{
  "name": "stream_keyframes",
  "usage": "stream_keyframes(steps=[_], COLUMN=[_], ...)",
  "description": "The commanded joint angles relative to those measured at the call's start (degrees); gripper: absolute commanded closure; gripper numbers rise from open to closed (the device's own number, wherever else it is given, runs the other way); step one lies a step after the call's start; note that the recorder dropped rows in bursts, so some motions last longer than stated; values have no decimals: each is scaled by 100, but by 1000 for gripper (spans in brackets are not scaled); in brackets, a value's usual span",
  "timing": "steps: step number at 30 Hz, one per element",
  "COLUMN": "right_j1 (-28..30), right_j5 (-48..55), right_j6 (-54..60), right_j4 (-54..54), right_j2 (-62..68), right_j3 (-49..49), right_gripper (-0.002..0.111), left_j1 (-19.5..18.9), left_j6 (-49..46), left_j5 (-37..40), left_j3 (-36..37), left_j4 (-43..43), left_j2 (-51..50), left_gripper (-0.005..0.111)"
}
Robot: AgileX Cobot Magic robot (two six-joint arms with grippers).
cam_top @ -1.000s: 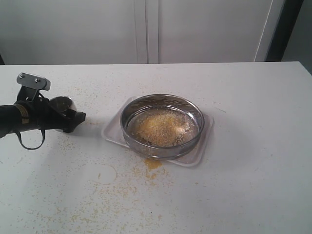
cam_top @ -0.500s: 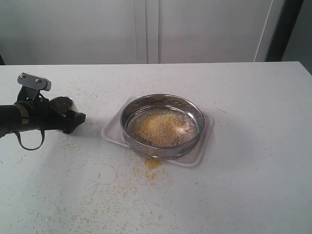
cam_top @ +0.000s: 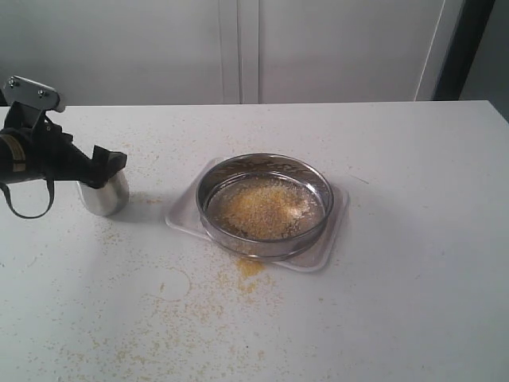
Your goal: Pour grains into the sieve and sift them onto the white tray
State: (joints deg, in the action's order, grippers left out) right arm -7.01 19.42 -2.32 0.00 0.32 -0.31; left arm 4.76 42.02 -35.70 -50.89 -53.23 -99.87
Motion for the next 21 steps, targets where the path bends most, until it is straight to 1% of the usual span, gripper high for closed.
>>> stream_keyframes(steps=[1, 4, 9, 13, 15, 16, 17, 18, 20, 21], right_j1=[-30, -30, -30, -30, -30, -30, -30, -30, -30, -30], right_j5=[-21, -21, -21, -21, -21, -21, -21, -21, -21, -21], right_j6=[-18, -18, -18, -18, -18, -18, -18, -18, -18, -18], right_j4=[0, 0, 0, 0, 0, 0, 0, 0, 0, 0], right_j2=[-32, -32, -32, -32, -32, -32, -32, -32, -32, -32], right_j3=[31, 31, 31, 31, 31, 31, 31, 31, 31, 31], right_gripper=[108, 108, 108, 108, 108, 108, 108, 108, 108, 108], left_j1=[0, 0, 0, 0, 0, 0, 0, 0, 0, 0], left_j6=[369, 461, 472, 472, 472, 522, 619, 767, 1019, 1100], left_j5=[109, 321, 920, 1193, 1497, 1711, 1921, 2189, 2652, 2925], left_j3=[5, 5, 5, 5, 5, 16, 16, 16, 16, 16], left_j4=[-393, -428, -482, -482, -495, -512, -579, -637, -741, -741], left_j2=[346, 558, 952, 1389, 1605, 1701, 1771, 1860, 2027, 2137], left_gripper=[2, 2, 2, 2, 4, 9, 17, 28, 55, 74])
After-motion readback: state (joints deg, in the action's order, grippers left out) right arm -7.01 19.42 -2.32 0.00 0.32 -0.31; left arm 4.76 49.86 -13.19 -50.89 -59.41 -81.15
